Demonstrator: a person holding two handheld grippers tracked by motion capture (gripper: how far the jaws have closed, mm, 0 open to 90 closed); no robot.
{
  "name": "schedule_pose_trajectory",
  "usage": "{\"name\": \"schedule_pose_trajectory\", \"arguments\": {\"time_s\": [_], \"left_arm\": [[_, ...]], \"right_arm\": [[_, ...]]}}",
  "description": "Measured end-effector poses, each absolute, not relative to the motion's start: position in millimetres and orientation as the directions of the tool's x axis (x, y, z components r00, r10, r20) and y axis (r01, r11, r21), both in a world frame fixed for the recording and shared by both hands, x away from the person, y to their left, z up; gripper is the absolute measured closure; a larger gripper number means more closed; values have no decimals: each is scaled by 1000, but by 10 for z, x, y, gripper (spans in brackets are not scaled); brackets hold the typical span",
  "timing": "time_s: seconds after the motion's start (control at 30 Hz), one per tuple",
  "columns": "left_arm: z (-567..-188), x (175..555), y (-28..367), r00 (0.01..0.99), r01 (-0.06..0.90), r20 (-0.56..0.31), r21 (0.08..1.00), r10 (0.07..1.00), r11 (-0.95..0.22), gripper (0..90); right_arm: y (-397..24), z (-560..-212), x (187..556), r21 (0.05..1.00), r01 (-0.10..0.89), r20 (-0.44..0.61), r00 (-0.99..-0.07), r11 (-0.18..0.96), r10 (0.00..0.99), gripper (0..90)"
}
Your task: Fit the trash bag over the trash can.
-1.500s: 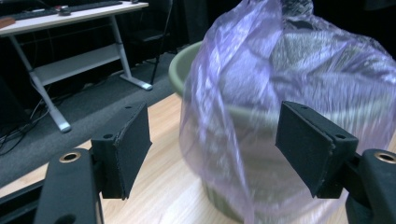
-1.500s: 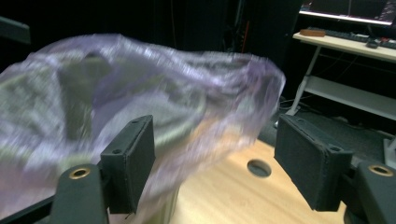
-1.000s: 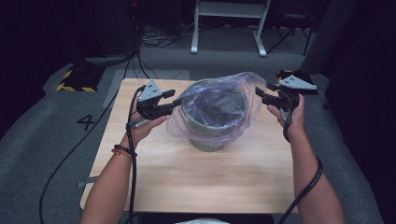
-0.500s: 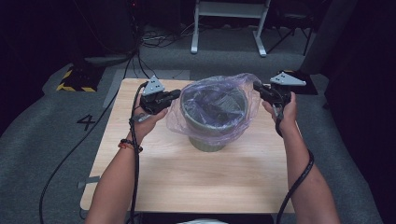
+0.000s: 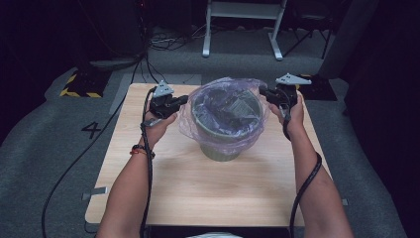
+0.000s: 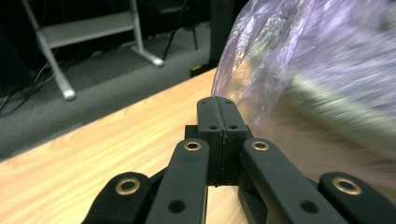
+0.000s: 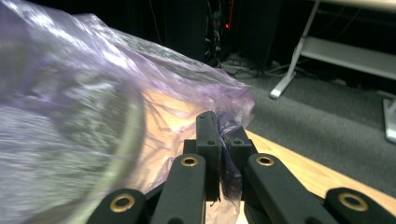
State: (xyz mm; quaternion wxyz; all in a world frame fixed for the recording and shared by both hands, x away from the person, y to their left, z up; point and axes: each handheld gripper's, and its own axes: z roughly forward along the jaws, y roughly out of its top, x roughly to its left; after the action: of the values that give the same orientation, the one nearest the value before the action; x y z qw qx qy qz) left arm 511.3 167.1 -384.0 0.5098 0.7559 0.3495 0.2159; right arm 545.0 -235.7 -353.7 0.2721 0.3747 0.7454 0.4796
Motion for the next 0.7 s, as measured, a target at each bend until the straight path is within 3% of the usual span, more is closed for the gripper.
{"name": "schedule_pose_trajectory", "arguments": {"time_s": [0.7], "left_arm": [[-4404, 5107, 1632, 662, 452, -88, 839, 744, -303, 900]], "right_arm": [[-2428, -4162, 5454, 861, 431, 35, -580, 270, 814, 851]]}}
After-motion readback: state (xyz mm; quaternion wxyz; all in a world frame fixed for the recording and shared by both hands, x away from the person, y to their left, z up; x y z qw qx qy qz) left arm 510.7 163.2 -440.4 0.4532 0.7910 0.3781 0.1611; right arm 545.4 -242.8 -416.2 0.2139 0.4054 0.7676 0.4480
